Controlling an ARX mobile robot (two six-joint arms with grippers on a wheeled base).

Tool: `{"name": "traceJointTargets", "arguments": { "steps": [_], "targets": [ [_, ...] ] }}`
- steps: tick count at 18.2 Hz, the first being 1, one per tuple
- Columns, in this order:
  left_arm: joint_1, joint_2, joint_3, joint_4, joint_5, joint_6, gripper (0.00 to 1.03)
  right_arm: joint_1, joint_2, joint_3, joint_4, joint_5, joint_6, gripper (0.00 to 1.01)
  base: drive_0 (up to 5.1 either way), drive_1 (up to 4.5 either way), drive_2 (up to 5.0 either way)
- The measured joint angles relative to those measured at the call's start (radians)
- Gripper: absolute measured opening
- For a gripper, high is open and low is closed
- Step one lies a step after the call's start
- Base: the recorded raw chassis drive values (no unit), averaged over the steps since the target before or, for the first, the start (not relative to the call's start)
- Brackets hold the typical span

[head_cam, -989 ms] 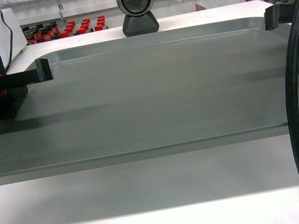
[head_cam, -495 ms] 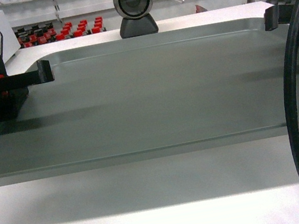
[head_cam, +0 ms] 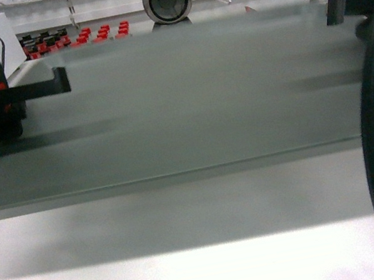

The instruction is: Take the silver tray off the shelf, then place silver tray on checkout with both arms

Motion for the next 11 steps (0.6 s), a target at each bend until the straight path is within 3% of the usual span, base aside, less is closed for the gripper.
{"name": "traceJointTargets", "arguments": {
  "steps": [1,3,7,11],
  "targets": [
    [-0.031,0.014,0.008,0.040,-0.134,0.009,0.03,-0.008,0.026,-0.032,0.153,-0.042,-0.051,0.02,0.0,0.00,0.0],
    [-0.058,0.024,0.014,0.036,-0.271,0.025,0.04,-0.027,0.067,-0.047,0.299,-0.092,-0.114,0.02,0.0,0.00,0.0],
    [-0.062,0.092,0.098,0.033,-0.283,0.038,0.04,-0.060,0.107,0.042,0.249,-0.134,-0.167,0.02,0.0,0.00,0.0],
    [-0.054,0.219,0.209,-0.054,-0.243,0.005,0.04,-0.106,0.210,0.185,0.074,-0.185,-0.172,0.02,0.0,0.00,0.0]
  ]
}}
